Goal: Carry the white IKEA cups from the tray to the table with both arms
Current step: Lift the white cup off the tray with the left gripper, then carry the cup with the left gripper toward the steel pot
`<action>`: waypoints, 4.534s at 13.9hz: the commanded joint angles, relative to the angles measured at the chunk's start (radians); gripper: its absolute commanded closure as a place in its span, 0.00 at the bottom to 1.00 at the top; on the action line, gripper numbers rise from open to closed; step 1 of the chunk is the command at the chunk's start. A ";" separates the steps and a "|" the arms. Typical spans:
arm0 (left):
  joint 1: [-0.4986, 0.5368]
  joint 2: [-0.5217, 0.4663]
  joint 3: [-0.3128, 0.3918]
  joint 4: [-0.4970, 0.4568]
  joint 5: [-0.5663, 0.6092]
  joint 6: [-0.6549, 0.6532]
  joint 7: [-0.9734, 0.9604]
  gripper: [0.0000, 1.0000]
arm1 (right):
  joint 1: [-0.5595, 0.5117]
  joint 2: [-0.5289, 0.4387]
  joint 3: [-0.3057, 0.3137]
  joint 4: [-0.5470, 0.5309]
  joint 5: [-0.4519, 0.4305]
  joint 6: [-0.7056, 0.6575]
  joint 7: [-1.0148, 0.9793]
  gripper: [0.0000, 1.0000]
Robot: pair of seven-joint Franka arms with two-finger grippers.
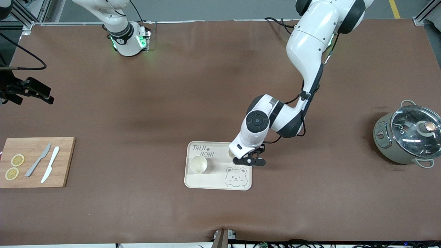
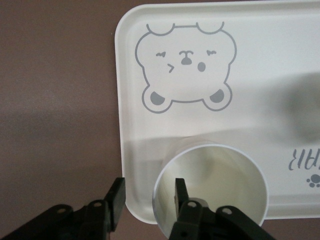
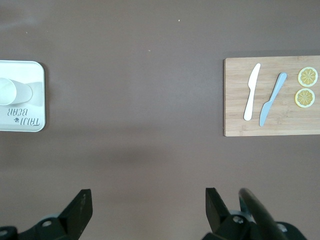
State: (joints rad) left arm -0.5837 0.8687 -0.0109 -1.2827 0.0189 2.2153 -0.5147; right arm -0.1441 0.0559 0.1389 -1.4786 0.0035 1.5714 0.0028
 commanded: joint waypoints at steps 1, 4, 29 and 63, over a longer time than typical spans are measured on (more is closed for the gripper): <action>-0.018 0.016 0.020 0.026 0.023 0.003 -0.028 1.00 | -0.008 -0.001 0.010 0.003 0.020 -0.011 -0.001 0.00; -0.018 0.016 0.020 0.026 0.021 0.003 -0.025 1.00 | -0.009 0.001 0.010 0.001 0.020 -0.013 -0.001 0.00; 0.054 -0.362 0.026 0.026 0.021 -0.428 0.071 1.00 | -0.008 0.001 0.010 0.000 0.018 -0.033 -0.004 0.00; 0.633 -0.764 0.023 -0.650 -0.160 -0.154 0.890 1.00 | -0.009 0.001 0.013 -0.008 0.010 -0.050 -0.009 0.00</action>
State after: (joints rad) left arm 0.0237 0.1510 0.0197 -1.8500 -0.1041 2.0108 0.3404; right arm -0.1433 0.0593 0.1482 -1.4875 0.0042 1.5308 0.0019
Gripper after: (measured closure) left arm 0.965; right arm 0.000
